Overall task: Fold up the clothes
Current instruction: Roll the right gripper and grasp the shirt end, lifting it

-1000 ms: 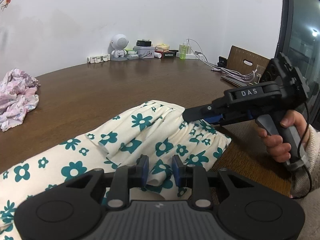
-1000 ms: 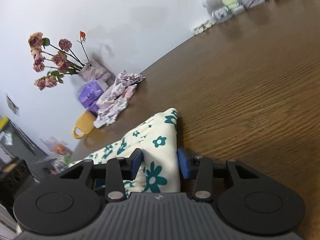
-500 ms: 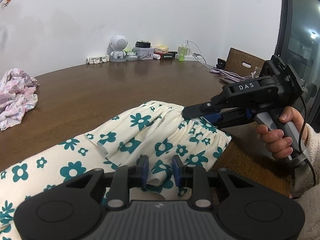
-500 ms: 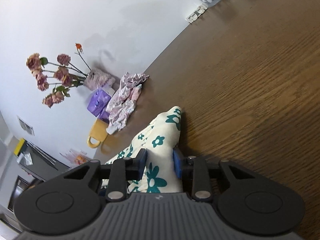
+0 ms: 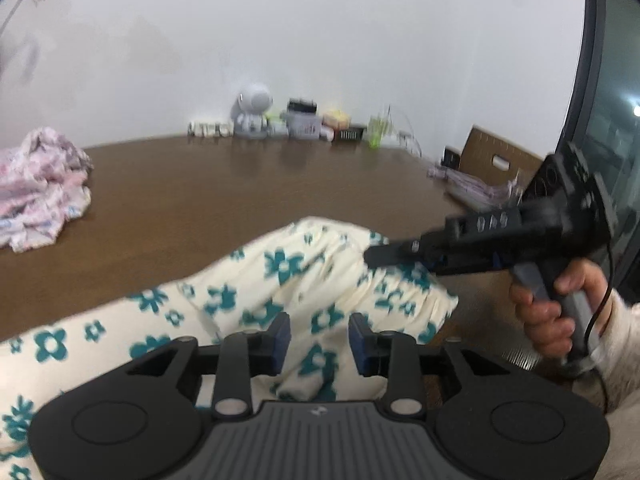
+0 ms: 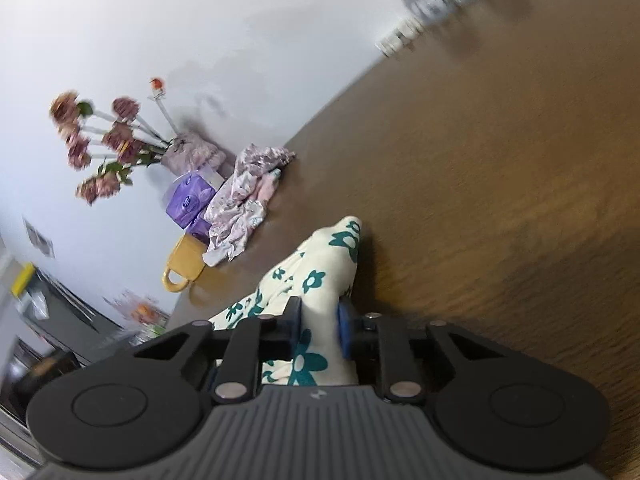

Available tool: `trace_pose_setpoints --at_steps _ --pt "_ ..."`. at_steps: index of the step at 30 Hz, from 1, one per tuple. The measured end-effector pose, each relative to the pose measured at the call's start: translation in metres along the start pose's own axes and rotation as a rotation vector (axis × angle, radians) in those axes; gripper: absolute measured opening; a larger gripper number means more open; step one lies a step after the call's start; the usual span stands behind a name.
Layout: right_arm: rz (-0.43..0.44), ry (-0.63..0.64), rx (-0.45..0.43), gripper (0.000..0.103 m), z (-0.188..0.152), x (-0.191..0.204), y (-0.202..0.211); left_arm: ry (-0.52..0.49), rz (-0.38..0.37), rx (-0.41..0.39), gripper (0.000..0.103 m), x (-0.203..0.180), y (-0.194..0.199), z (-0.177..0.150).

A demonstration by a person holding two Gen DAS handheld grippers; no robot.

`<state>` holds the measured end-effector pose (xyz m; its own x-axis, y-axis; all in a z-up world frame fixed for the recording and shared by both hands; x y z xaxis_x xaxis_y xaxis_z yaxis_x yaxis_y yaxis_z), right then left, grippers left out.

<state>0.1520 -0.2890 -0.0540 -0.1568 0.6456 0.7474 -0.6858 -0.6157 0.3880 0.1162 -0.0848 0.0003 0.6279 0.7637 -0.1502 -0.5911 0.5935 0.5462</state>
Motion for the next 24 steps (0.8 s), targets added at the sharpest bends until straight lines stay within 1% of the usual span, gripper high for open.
trace_pose_setpoints --at_steps 3,7,11,13,16,19,21,22,23,24 --pt "-0.057 0.070 -0.001 0.018 0.006 0.013 0.004 0.002 0.015 -0.016 0.032 0.004 0.005 0.005" --pt "-0.134 0.164 -0.002 0.018 0.014 0.030 0.011 -0.017 0.023 0.012 0.031 0.008 0.002 0.001" --pt "-0.211 0.259 -0.004 0.018 0.024 0.048 0.017 -0.097 0.021 0.037 0.029 0.006 -0.010 0.004" --pt "-0.259 0.318 0.003 0.018 0.029 0.060 0.018 -0.154 0.020 0.049 0.025 0.005 -0.020 0.006" --pt "-0.319 0.396 0.015 0.018 0.035 0.076 0.016 -0.224 0.007 0.082 0.025 0.001 -0.039 0.008" --pt "-0.358 0.464 0.030 0.018 0.036 0.093 0.011 -0.246 -0.011 0.107 0.026 -0.001 -0.052 0.007" --pt "-0.378 0.497 0.036 0.018 0.036 0.102 0.005 -0.254 -0.028 0.084 0.032 0.003 -0.045 0.009" --pt "-0.388 0.510 0.038 0.018 0.036 0.106 0.003 -0.249 -0.043 0.069 0.046 0.007 -0.038 0.010" --pt "-0.398 0.523 0.039 0.018 0.036 0.109 0.001 -0.243 -0.057 0.056 0.065 0.011 -0.032 0.012" --pt "-0.399 0.523 0.039 0.018 0.037 0.110 0.001 -0.236 -0.068 0.050 0.074 0.015 -0.028 0.013"
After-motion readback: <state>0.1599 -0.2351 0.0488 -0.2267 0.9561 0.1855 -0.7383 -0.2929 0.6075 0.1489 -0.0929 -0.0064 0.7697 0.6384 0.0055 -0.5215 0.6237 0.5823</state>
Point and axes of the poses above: each gripper's, at about its wrist camera, not at the fingertips, and y roughly against the way its jaws point, x to its left, z to its top, the point moved 8 cm from there along -y, roughly the way its jaws point, and after that the axes turned 5 degrees about z, right-handed, at the moved point
